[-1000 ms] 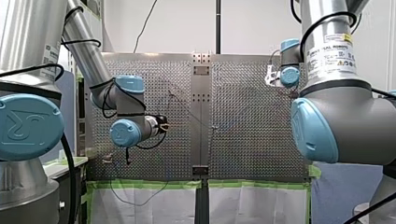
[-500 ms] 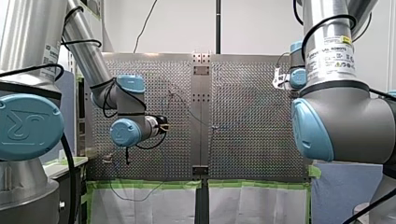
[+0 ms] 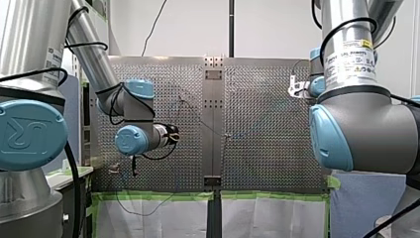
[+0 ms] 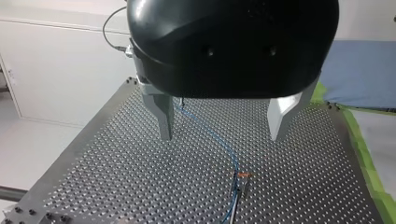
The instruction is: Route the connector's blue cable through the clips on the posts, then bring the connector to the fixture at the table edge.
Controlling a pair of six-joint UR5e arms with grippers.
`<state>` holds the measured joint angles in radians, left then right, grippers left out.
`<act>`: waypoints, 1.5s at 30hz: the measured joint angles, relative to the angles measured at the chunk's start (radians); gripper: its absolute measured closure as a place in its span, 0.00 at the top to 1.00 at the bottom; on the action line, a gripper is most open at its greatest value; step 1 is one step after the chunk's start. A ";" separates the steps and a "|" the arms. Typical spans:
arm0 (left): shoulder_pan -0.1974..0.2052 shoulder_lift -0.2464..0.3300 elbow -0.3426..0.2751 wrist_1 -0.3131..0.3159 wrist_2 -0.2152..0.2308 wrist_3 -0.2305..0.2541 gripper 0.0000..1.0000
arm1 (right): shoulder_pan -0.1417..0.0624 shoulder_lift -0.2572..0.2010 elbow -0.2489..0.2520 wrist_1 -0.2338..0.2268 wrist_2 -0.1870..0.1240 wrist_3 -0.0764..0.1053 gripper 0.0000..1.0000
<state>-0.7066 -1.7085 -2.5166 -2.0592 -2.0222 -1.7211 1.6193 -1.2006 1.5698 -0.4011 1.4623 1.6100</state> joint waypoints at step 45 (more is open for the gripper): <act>0.002 0.000 0.015 -0.047 -0.016 0.004 1.00 | -0.164 0.040 0.041 -0.057 -0.326 -0.051 0.00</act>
<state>-0.7049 -1.7088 -2.5016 -2.1066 -2.0377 -1.7167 1.4552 -1.1607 1.6111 -0.4583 1.1359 1.5592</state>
